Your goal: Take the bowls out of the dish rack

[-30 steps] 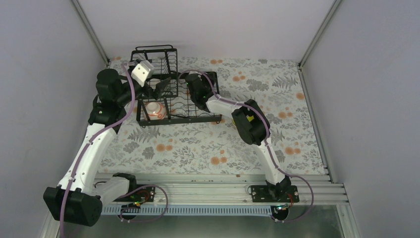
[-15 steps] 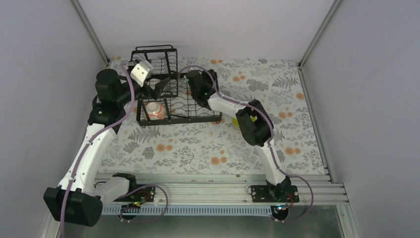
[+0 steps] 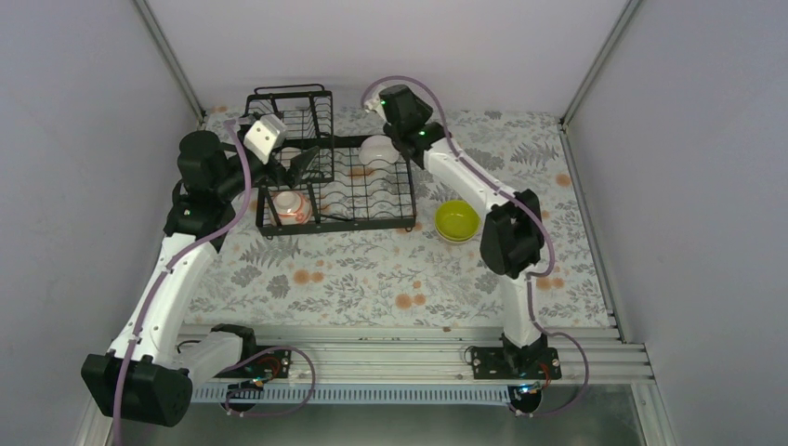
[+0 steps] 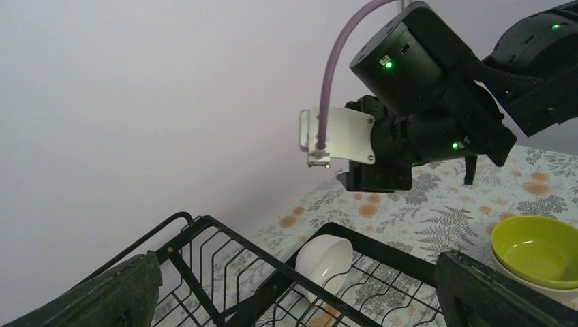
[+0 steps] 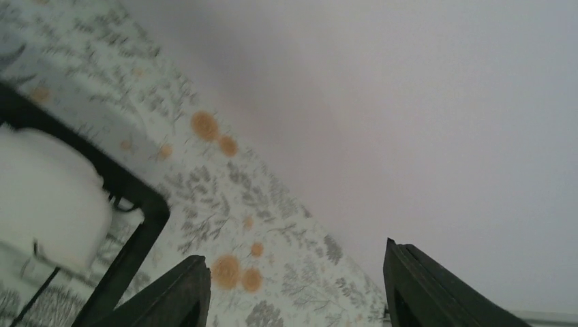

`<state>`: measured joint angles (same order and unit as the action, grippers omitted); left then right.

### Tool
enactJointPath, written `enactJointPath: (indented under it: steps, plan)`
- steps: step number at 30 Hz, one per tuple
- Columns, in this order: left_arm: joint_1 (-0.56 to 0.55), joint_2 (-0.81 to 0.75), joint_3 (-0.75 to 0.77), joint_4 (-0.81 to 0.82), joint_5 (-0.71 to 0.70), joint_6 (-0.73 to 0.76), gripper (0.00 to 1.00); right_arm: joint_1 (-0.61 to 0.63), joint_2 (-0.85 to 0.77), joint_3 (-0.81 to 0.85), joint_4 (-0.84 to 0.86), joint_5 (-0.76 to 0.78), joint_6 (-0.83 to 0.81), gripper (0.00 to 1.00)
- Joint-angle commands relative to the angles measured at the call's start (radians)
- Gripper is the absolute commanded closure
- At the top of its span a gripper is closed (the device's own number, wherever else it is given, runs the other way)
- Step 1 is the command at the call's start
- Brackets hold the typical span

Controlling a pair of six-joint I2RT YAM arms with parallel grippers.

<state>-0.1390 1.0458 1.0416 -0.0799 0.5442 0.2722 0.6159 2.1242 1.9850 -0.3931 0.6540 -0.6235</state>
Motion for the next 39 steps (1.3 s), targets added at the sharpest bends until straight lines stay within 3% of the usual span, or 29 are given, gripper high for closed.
enactJointPath:
  steps: [1, 9, 22, 39]
  plan:
    - [0.006, -0.018, -0.005, 0.038, 0.028, -0.01, 0.0, -0.044, -0.053, -0.08, -0.127, -0.217, 0.032, 0.37]
    - [0.006, -0.026, -0.01, 0.039, 0.025, -0.008, 0.0, -0.065, -0.049, -0.166, -0.044, -0.33, 0.016, 0.36]
    - [0.013, -0.035, -0.032, 0.052, 0.024, -0.002, 0.0, -0.055, 0.04, -0.123, -0.062, -0.444, 0.019, 0.36]
    - [0.017, -0.04, -0.038, 0.052, 0.025, -0.004, 0.0, -0.015, 0.173, -0.109, 0.127, -0.321, -0.024, 0.53]
